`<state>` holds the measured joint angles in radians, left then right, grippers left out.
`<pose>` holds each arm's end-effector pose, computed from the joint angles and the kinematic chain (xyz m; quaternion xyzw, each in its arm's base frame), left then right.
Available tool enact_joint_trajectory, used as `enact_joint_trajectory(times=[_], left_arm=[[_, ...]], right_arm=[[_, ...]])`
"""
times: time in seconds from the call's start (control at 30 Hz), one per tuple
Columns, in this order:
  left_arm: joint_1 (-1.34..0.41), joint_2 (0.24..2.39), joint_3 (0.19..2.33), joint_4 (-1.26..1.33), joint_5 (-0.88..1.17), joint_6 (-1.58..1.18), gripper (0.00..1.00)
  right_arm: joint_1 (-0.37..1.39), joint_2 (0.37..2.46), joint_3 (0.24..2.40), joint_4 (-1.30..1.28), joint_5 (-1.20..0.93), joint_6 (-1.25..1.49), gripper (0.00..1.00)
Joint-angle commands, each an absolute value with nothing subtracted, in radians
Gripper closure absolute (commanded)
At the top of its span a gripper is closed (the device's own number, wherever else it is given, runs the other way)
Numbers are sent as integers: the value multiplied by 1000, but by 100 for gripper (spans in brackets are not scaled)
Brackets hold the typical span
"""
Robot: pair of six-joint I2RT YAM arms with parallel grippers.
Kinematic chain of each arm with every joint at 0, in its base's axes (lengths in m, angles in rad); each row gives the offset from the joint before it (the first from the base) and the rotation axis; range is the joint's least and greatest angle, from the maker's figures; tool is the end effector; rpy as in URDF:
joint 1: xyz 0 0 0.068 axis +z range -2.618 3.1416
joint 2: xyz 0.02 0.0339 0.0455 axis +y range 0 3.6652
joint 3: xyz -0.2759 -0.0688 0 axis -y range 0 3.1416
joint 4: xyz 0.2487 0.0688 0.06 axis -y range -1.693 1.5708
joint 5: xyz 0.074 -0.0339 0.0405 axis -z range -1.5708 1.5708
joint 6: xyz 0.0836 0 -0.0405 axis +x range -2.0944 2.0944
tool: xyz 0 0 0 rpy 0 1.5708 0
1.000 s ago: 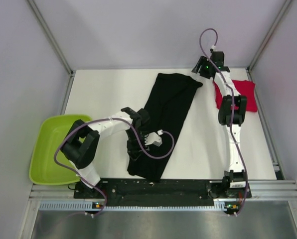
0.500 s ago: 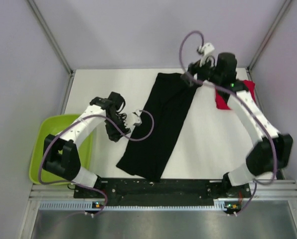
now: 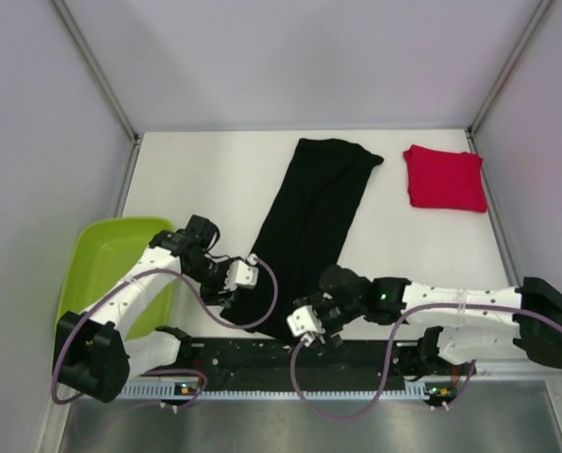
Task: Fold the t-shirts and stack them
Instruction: Rotate the tshirt 90 degrees, then grab the bottom of the folded rectangular tshirt with both arms
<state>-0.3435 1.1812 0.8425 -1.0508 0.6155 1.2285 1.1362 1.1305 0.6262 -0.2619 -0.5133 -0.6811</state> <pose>0.1677 -0.1112 0.2028 0.6909 0.6513 -0.2357 0.2071 0.0701 0.2485 0.1936 -0.7630 0.4688 0.3130 0.3163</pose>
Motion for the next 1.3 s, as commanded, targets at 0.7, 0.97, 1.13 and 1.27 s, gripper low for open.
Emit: enact_joint_trajectory(times=[0.7, 0.97, 1.13, 1.27], left_arm=[[-957, 1080, 628, -890, 398, 1080, 29], [-1009, 1100, 511, -652, 272, 1082, 31], [-1017, 1118, 503, -597, 247, 1013, 100], [-1006, 1100, 599, -670, 190, 927, 100]], right_arm=[[1390, 1201, 565, -459, -265, -844, 100], [1390, 1199, 552, -460, -242, -815, 100], [1390, 1177, 561, -442, -213, -737, 100], [1309, 1102, 589, -439, -222, -605, 100]])
